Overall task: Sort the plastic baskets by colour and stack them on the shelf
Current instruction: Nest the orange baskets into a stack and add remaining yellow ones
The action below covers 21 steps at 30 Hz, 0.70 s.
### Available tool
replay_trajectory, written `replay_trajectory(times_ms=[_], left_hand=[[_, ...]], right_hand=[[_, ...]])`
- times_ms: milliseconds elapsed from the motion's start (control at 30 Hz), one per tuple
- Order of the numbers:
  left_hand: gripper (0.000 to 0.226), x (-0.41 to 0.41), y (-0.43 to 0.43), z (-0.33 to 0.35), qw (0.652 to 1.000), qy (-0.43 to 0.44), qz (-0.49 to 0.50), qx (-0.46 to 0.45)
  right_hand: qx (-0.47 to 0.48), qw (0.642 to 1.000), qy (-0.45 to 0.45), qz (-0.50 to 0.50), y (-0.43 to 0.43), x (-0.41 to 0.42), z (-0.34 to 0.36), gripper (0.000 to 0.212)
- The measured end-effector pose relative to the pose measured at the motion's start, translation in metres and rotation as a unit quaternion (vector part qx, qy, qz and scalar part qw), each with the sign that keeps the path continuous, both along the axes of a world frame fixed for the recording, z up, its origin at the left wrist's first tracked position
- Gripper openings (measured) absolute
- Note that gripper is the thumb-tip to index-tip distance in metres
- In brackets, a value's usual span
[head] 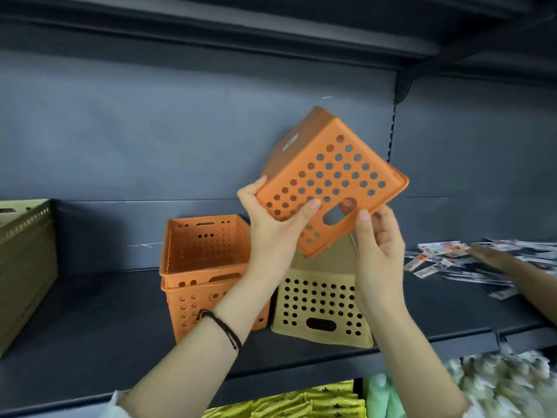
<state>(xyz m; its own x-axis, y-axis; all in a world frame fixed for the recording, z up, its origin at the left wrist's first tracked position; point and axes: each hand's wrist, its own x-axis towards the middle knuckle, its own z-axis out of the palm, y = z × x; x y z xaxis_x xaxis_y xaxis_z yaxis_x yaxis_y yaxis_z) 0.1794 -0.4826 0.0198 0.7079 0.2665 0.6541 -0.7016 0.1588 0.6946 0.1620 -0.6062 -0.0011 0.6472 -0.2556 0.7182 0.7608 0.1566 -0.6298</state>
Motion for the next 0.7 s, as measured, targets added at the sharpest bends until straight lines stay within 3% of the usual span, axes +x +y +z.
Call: replay_trajectory(times_ms=[133, 267, 333, 400, 467, 700], left_hand=[[0.058, -0.006, 0.034, 0.010, 1.000, 0.026, 0.015, 0.008], [0.088, -0.016, 0.097, 0.019, 0.979, -0.035, 0.157, 0.129], [0.100, -0.028, 0.124, 0.027, 0.970, -0.068, 0.141, 0.187], [0.103, -0.035, 0.143, 0.027, 0.966, -0.067, 0.054, 0.243], [0.101, -0.038, 0.159, 0.013, 0.962, -0.038, 0.007, 0.270], [0.083, -0.055, 0.184, -0.044, 0.937, 0.086, 0.152, 0.301]], right_hand=[[-0.042, 0.997, -0.028, 0.059, 0.018, 0.007, 0.026, 0.017], [-0.179, 0.979, -0.095, -0.023, 0.027, 0.017, 0.037, 0.019], [-0.261, 0.950, -0.135, -0.102, 0.030, 0.022, 0.039, 0.016], [-0.323, 0.915, -0.178, -0.162, 0.038, 0.022, 0.043, 0.016], [-0.367, 0.892, -0.205, -0.168, 0.050, 0.021, 0.046, 0.016], [-0.462, 0.851, -0.219, -0.119, 0.087, 0.028, 0.027, 0.025]])
